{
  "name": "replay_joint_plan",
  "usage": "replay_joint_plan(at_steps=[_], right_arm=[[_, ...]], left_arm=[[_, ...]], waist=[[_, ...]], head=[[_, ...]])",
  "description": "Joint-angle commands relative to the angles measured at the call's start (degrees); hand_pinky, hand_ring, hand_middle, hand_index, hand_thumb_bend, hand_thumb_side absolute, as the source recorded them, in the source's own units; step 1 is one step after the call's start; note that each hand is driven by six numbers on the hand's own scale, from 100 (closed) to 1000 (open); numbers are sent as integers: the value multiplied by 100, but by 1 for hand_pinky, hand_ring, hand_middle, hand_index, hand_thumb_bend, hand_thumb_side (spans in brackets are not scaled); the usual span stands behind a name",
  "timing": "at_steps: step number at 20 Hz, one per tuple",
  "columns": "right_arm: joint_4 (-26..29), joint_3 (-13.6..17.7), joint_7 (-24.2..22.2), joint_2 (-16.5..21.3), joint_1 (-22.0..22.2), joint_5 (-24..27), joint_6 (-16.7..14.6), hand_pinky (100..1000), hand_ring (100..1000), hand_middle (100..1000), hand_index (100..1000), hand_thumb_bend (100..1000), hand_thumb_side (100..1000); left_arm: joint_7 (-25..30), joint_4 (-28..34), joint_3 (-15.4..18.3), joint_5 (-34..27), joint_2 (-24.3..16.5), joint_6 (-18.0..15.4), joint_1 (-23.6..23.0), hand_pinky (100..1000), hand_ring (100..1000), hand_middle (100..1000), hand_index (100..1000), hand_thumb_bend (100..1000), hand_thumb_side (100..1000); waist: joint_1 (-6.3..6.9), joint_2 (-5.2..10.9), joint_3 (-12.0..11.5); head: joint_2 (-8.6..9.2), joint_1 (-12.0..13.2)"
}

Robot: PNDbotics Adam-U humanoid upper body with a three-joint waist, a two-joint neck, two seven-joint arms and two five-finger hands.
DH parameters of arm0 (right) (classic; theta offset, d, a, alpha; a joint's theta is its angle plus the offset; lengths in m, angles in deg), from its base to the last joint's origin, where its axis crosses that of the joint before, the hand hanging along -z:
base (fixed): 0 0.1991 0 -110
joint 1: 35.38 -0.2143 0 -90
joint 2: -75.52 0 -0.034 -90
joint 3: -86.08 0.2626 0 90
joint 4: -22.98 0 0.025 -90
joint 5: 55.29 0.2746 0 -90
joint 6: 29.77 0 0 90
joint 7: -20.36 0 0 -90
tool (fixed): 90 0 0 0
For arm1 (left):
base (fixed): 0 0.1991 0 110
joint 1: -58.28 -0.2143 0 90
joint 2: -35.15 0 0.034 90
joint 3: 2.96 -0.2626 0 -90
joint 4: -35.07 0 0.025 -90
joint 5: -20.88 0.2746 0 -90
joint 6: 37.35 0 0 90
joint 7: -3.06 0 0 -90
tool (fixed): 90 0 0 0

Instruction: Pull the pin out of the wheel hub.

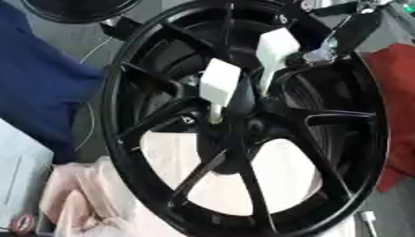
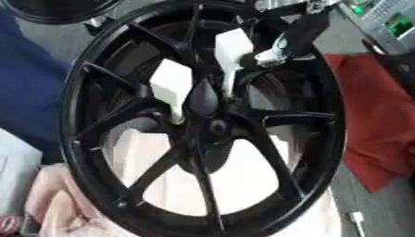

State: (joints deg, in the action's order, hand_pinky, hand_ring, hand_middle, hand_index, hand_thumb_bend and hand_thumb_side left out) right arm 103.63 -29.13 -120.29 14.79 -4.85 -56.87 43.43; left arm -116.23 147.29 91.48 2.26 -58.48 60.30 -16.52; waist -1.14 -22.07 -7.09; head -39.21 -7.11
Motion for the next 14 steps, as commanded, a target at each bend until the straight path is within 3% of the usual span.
replay_joint_plan(at_steps=[1,5,14], right_arm=[[-8,163,-112,85,-136,58,-113,788,732,546,643,228,499],[-43,186,87,56,-150,172,-56,767,683,493,574,126,486],[160,522,426,132,-214,738,294,748,651,463,530,100,452]], left_arm=[[-11,71,71,21,-87,6,56,626,636,544,704,685,447],[-10,64,73,24,-84,13,51,627,636,544,704,685,447],[-29,60,109,47,-96,40,21,627,635,545,704,687,448]], waist=[[17,132,5],[18,145,17],[58,193,77]], head=[[5,18],[4,5],[14,-85]])
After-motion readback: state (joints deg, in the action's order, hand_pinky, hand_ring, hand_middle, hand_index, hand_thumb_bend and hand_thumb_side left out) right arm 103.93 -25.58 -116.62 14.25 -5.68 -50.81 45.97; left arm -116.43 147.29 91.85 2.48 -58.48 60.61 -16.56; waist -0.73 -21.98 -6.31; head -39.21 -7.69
